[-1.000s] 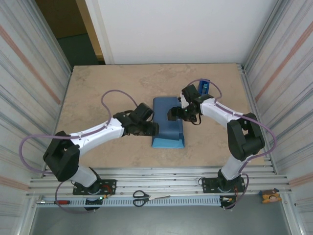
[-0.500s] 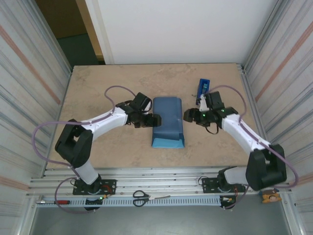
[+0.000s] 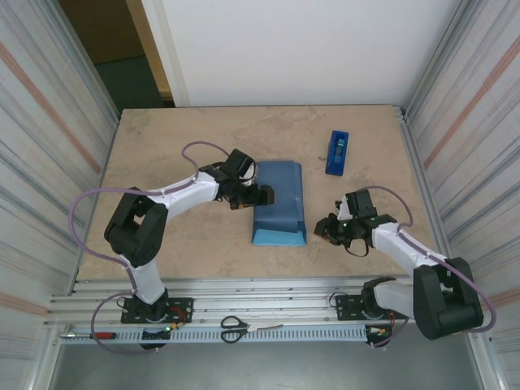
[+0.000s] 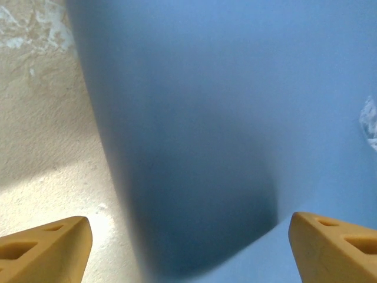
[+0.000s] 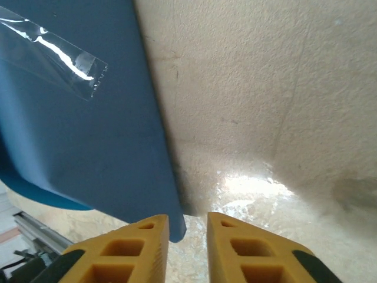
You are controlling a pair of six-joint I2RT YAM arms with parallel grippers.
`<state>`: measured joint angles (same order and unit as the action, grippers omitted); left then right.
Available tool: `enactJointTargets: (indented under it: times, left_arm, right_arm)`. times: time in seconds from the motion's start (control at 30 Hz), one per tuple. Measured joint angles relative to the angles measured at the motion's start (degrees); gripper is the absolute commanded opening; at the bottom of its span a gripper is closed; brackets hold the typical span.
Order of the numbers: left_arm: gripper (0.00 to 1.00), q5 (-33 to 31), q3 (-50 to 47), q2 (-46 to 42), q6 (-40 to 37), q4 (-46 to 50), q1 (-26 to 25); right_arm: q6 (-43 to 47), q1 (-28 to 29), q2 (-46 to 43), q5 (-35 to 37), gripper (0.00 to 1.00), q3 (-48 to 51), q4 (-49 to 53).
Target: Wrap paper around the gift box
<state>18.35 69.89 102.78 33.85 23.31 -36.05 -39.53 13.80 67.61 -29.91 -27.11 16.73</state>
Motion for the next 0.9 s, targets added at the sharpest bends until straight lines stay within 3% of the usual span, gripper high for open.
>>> enactJointTargets:
  times: [0.1, 0.23, 0.5, 0.9]
  left_arm:
    - [0.84, 0.7, -0.6, 0.1, 1.5, -1.4, 0.0]
    - [0.82, 1.3, -1.2, 0.5, 2.9, -2.4, -0.1]
    - [0.80, 1.6, -1.6, 1.1, 6.1, -4.0, -1.2]
    - [0.81, 2.2, -5.2, 0.9, 14.2, -11.1, -1.9]
  right_arm:
    - [-0.7, 0.0, 2.9, -1.5, 0.11, 0.1, -2.4]
    - [-1.0, 0.0, 5.9, -3.6, 0.07, 0.4, -5.4]
    - [-2.1, -0.5, 7.3, -6.4, 0.07, 1.5, -8.9]
    - [-1.4, -6.4, 8.2, -11.0, 0.10, 2.8, -9.0]
